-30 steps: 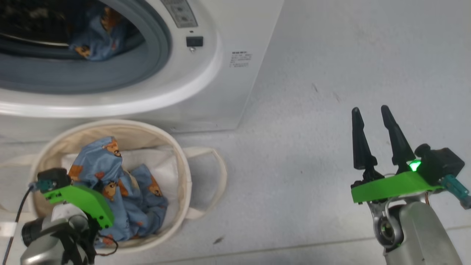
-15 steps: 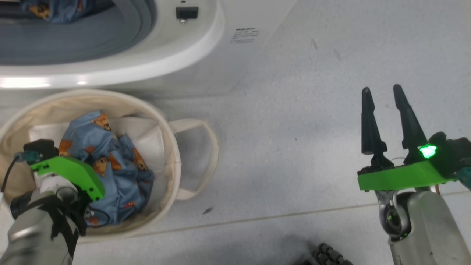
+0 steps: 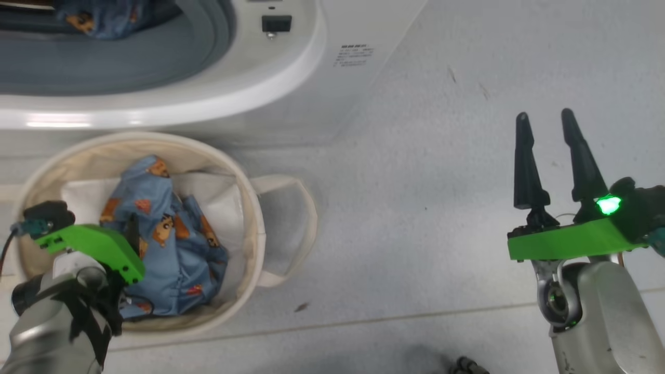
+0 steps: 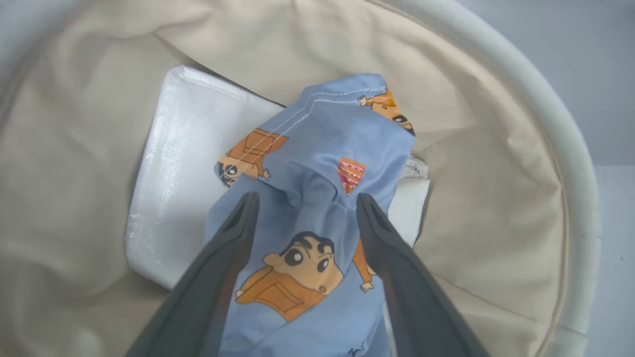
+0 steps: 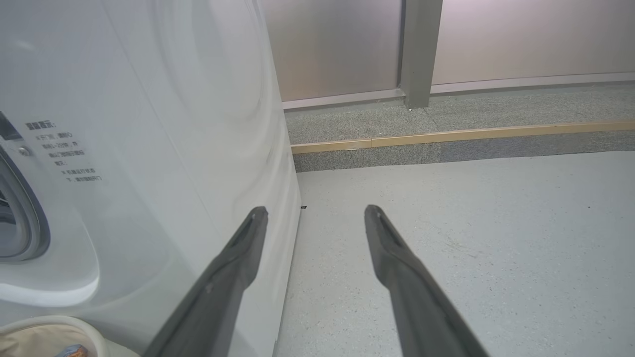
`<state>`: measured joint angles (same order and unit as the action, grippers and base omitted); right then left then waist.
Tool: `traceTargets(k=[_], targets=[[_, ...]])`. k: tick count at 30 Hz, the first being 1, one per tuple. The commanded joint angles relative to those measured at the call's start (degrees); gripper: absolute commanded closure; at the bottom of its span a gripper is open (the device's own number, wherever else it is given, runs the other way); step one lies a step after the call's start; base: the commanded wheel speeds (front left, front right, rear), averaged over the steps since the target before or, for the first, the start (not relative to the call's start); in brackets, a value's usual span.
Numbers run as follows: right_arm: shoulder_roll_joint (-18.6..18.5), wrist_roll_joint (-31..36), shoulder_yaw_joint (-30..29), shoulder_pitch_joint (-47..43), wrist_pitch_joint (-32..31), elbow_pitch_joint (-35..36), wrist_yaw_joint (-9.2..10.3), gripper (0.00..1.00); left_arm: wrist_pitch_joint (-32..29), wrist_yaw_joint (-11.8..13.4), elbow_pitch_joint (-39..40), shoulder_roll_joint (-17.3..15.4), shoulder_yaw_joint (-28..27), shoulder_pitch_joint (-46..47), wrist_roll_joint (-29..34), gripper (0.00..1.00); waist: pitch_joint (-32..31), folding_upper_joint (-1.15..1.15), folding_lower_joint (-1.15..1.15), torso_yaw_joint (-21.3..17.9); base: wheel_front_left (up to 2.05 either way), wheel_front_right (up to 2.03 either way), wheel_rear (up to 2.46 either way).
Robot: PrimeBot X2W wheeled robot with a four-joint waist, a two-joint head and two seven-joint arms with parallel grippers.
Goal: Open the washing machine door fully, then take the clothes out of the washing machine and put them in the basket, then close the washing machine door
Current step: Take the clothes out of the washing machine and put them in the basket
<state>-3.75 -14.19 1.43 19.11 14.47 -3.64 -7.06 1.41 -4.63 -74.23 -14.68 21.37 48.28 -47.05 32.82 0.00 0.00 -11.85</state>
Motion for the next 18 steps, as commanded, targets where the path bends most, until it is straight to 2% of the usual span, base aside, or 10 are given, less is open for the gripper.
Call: traceTargets(k=[1, 8, 14, 18], targets=[[-0.08, 0.03, 1.43, -0.54, 0.53, 0.93, -0.43, 0.00, 1.18, -0.19, 0.29, -2.54, -0.58, -1.59, 0.78, 0.00, -2.32, 0.00, 0.00, 0.79, 0.00, 0.00, 0.00], [0.21, -1.07, 2.50, -1.29, 0.53, -2.66, -0.43, 0.00, 8.75, -1.63, 0.28, -3.87, 0.60, -3.45, 1.87, 0.00, -9.89, 0.00, 0.00, 2.41, 0.00, 0.00, 0.00], [0.47, -1.91, 2.88, -2.95, 0.53, -4.68, -0.43, 0.00, 12.36, -2.40, 0.95, -4.48, 0.05, -5.89, 1.17, 0.00, -14.32, 0.00, 0.00, 3.63, 0.00, 0.00, 0.00], [0.59, -2.31, 2.96, -4.46, 0.53, -6.12, -0.43, 0.00, 13.48, -2.73, 4.83, -4.87, -0.36, -8.35, 1.37, 0.00, -17.78, 0.00, 0.00, 4.47, 0.00, 0.00, 0.00]])
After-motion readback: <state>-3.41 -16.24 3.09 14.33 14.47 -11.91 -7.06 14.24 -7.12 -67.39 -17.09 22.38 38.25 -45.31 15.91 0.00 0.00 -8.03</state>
